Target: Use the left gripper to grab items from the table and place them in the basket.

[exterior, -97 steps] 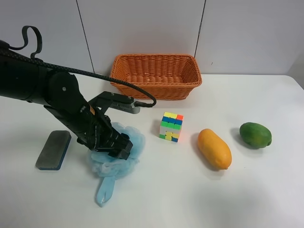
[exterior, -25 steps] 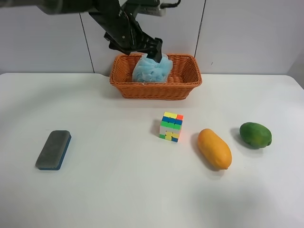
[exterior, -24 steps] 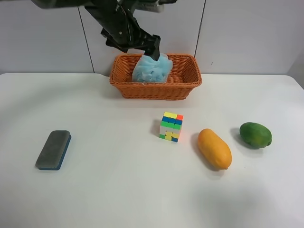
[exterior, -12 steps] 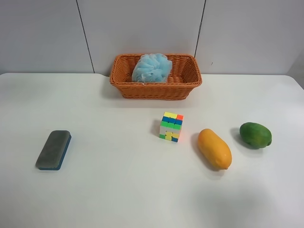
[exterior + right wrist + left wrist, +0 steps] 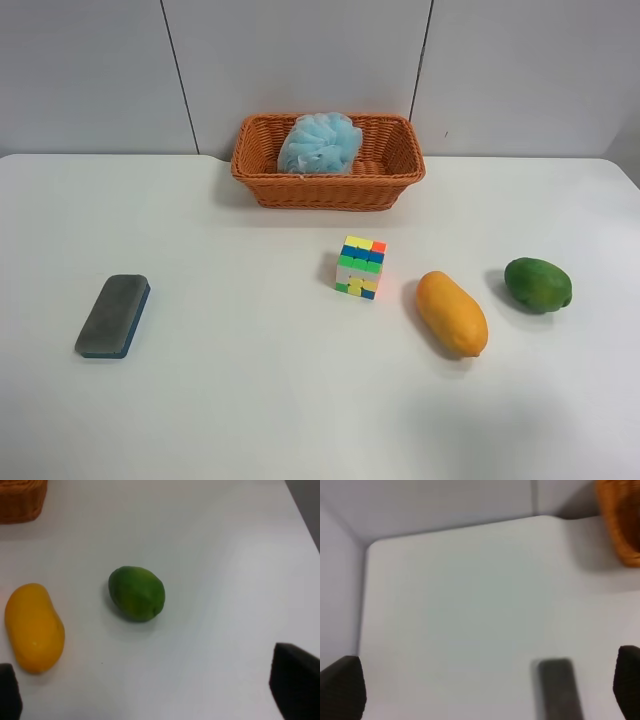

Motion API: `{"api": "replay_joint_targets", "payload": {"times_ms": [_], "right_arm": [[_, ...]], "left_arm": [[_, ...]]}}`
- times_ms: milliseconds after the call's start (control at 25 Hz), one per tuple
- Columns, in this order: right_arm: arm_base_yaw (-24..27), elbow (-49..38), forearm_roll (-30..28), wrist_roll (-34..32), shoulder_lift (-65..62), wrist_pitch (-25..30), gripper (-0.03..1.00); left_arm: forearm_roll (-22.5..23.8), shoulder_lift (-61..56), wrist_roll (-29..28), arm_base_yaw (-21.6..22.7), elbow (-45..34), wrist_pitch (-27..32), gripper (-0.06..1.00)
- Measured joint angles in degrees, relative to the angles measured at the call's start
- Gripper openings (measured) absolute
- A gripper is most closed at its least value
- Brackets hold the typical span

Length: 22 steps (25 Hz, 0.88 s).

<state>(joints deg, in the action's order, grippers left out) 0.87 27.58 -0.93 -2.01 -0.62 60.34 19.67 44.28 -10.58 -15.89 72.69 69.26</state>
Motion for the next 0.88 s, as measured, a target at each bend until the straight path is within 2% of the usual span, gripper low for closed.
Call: {"api": "replay_joint_targets", "payload": {"times_ms": [200,320,440,640,880], "right_arm": [[0.0,0.0,0.0,0.0,0.0,0.0,0.99],[0.0,0.0,0.0,0.0,0.0,0.0,0.99],[0.0,0.0,0.0,0.0,0.0,0.0,0.99],[0.0,0.0,0.0,0.0,0.0,0.0,0.99],[0.0,0.0,0.0,0.0,0.0,0.0,0.99]], "left_arm": [[-0.9,-19.4,0.2,10.3,-11.6,0.1,0.99],[-3.9,-27.7,1.5,15.7,-17.2,0.1,0.99],[-7.7,-34.6,2.0,18.9,-23.5,0.1,0.99],[-13.3,-43.5,2.4,20.1,-34.8,-1.8,0.99],[-15.9,-44.4,3.9,20.2,-43.0,-7.0,0.99]]}}
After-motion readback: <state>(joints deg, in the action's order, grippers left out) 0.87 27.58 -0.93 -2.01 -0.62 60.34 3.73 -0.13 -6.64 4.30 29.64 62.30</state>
